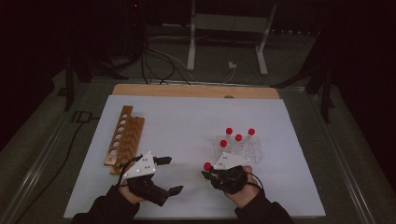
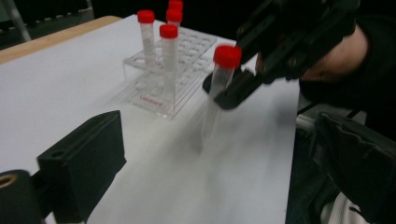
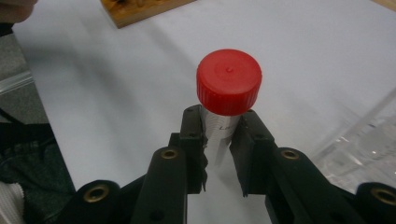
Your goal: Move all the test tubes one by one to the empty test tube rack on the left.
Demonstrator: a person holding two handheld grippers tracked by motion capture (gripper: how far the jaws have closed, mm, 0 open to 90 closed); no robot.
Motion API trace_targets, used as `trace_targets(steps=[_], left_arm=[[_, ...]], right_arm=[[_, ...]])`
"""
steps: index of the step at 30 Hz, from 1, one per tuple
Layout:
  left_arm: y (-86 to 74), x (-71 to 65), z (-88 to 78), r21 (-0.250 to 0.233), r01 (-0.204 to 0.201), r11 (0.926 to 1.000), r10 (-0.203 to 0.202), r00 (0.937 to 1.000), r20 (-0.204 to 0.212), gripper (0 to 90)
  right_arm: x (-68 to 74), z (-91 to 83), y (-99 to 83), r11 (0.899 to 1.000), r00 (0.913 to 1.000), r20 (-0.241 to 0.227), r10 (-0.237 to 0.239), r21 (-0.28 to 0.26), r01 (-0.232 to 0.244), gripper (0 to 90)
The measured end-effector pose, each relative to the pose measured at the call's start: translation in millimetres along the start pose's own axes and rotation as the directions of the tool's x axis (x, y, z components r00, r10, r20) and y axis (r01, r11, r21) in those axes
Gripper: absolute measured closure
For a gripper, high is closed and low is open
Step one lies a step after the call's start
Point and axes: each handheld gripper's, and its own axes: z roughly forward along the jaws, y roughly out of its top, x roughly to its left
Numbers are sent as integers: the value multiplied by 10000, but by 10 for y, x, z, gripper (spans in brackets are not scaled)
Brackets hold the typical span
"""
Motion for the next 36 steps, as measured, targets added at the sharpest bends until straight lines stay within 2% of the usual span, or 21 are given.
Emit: trace_targets(steps=[4, 7, 11, 14, 15, 19, 21, 32, 34, 36], left_arm=[[63, 12, 30, -197, 62, 9998, -62, 10000, 31, 71], [106, 8, 69, -252, -31, 9997, 34, 9999, 116, 80], [157, -2, 125, -417, -124, 9991, 135, 9996, 259, 159], [196, -10, 165, -478, -242, 9986, 259, 9990, 359, 172], [208, -17, 178, -480, -288, 9984, 301, 9992, 280, 208], [252, -21, 238, -484, -250, 9985, 263, 9993, 279, 238], [271, -22, 269, -492, -287, 9984, 296, 9994, 179, 286], [298, -35, 404, -420, -351, 9985, 368, 9985, 400, 478], [298, -49, 426, -305, -435, 9986, 448, 9981, 430, 505], [296, -71, 452, -142, -510, 9986, 514, 9983, 283, 522]], right_arm=[[50, 33, 10, 9999, 9998, -147, -145, 38, 146, 753], [65, 43, 16, 9999, 9996, -231, -137, 37, 138, 753], [88, 57, 28, 9998, 9994, -299, -195, 32, 196, 753], [103, 62, 36, 9998, 9990, -390, -205, 14, 205, 753], [111, 58, 43, 9998, 9989, -418, -211, -6, 211, 753], [118, 58, 54, 9997, 9987, -447, -246, -48, 245, 753], [127, 62, 60, 9996, 9986, -448, -281, -43, 279, 753], [141, 67, 77, 9995, 9981, -541, -308, -55, 305, 753], [143, 68, 75, 9995, 9981, -545, -299, -64, 295, 753], [142, 65, 76, 9995, 9979, -579, -302, -61, 299, 753]])
